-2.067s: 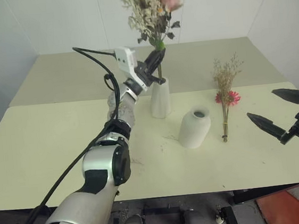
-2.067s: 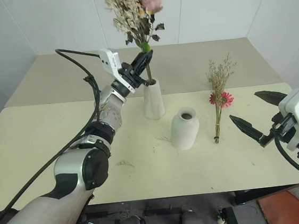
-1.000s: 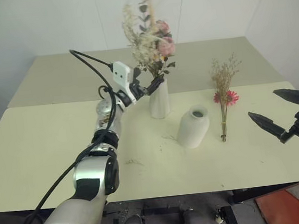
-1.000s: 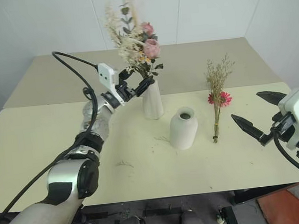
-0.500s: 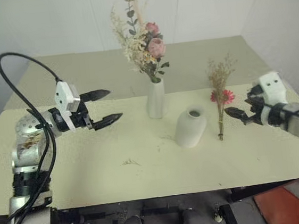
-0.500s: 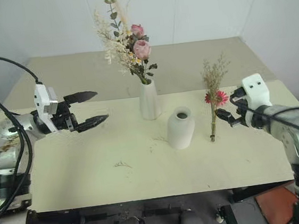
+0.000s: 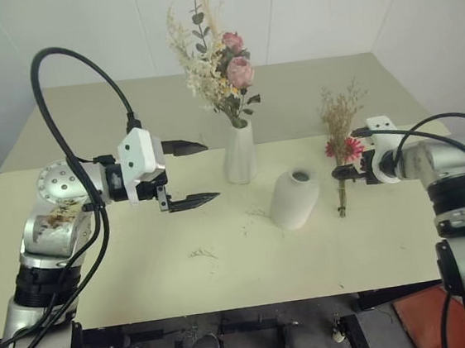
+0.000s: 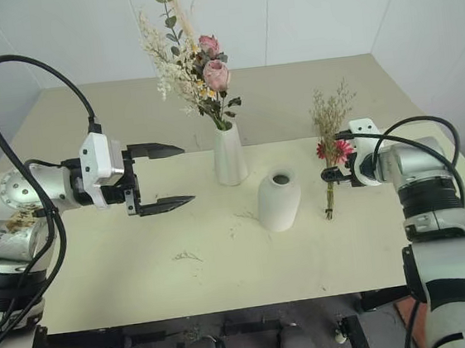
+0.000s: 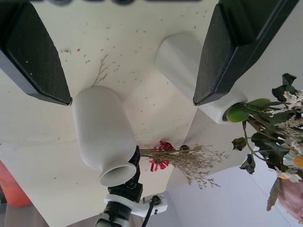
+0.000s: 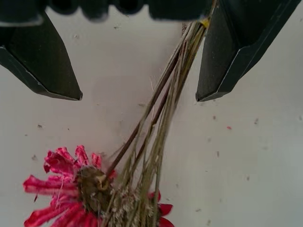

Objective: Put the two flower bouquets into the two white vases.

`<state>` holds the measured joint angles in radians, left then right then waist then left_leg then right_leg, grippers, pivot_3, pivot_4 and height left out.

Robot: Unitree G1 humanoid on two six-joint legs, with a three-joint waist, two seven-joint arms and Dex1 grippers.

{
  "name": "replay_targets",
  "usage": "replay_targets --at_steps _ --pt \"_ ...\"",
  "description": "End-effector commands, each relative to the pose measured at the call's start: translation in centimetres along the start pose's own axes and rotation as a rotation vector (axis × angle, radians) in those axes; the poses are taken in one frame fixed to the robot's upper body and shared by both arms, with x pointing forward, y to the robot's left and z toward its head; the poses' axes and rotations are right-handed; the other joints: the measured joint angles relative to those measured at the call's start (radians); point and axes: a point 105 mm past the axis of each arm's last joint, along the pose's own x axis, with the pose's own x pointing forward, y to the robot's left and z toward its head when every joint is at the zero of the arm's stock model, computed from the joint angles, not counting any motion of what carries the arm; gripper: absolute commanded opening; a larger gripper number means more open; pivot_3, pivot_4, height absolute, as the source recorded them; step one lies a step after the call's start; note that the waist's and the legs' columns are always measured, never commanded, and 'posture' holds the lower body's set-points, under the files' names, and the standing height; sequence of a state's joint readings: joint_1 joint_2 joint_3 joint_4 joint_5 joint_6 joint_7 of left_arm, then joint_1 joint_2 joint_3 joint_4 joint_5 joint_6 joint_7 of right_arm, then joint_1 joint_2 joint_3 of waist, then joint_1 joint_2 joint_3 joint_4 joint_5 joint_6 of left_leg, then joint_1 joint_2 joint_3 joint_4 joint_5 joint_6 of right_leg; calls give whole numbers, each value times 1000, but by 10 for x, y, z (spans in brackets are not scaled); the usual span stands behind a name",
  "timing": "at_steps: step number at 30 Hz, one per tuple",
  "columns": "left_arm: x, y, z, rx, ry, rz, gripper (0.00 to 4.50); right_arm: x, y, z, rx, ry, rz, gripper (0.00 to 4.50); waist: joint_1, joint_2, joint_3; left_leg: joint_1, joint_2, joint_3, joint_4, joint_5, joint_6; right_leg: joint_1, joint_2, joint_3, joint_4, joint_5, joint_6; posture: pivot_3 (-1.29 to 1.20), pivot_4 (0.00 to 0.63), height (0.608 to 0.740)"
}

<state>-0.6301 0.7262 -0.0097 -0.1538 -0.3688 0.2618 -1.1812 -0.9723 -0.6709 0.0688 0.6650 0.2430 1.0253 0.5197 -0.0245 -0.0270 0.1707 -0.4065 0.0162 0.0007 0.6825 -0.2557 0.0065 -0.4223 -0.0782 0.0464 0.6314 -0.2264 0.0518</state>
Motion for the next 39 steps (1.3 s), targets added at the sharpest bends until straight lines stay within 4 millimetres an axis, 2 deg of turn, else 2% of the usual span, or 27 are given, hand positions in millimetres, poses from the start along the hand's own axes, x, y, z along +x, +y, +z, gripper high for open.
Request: replay_targets --at_steps 1,7,12,16,20,21,23,25,27,28,30,33,36,39 --pt "4 -1 6 32 -19 9 4500 -2 1 21 -38 -55 0 3924 -2 0 0 0 0 0 0 0 0 0 0 0 0 0 0 0 150 740" --pt "4 -6 -1 -1 -20 18 4500 3 5 25 -43 -52 13 1849 -14 0 0 0 0 0 0 0 0 0 0 0 1 0 0 0 150 740" --pt "6 -7 -2 -8 -23 20 4500 6 1 23 -50 -37 -10 108 -16 0 0 0 0 0 0 0 0 0 0 0 1 0 0 0 150 740" --pt "6 -6 -4 -6 -17 22 4500 2 -7 26 -44 -55 -51 46 -16 0 0 0 0 0 -1 0 0 0 0 0 2 0 0 0 150 740" --pt "7 -5 -3 3 -17 18 4500 -14 -21 46 -79 -166 -138 46 -15 0 0 0 0 0 -1 0 0 0 0 0 2 0 0 0 150 740" --pt "6 -4 -2 5 -18 18 4500 -24 -26 59 -90 -249 -184 46 -15 0 0 0 0 0 -1 0 0 0 0 0 2 0 0 0 150 740" --pt "6 -2 0 15 -18 20 4500 -63 -30 92 -98 -516 -250 46 -12 1 0 -1 0 0 -1 0 0 -1 0 0 2 0 0 0 150 740" --pt "5 0 1 18 -20 22 4500 -98 -25 108 -120 -732 -291 46 -10 1 0 -2 0 0 -1 0 0 -3 -1 0 2 0 0 0 150 740" --pt "2 3 6 13 -46 27 4500 -135 -13 113 -107 -927 -240 46 -8 1 0 -3 0 -1 -2 0 0 -3 0 0 2 0 0 0 150 740" --pt "0 5 10 8 -67 30 4500 -156 -1 111 -54 -1026 -111 46 -5 1 0 -3 0 -1 -2 0 0 -3 0 0 2 0 0 0 150 740" --pt "-3 8 17 -5 -107 27 4500 -188 27 104 -75 -1168 66 46 -1 1 0 -3 1 -1 -2 0 0 -3 0 -1 2 0 0 0 150 740" --pt "-8 12 19 -5 -105 18 4500 -222 70 94 -124 -1311 295 46 -2 1 0 0 1 -1 -1 0 0 0 0 0 3 0 0 0 150 740" --pt "-13 14 16 -1 -74 6 4500 -232 106 85 -83 -1373 496 46 -9 1 0 3 1 -1 -1 0 0 1 1 1 1 0 0 0 150 740" --pt "-15 16 11 1 -47 7 4500 -221 128 78 -60 -1377 552 46 -14 1 0 4 1 -1 -1 0 0 2 1 1 2 0 0 0 150 740"
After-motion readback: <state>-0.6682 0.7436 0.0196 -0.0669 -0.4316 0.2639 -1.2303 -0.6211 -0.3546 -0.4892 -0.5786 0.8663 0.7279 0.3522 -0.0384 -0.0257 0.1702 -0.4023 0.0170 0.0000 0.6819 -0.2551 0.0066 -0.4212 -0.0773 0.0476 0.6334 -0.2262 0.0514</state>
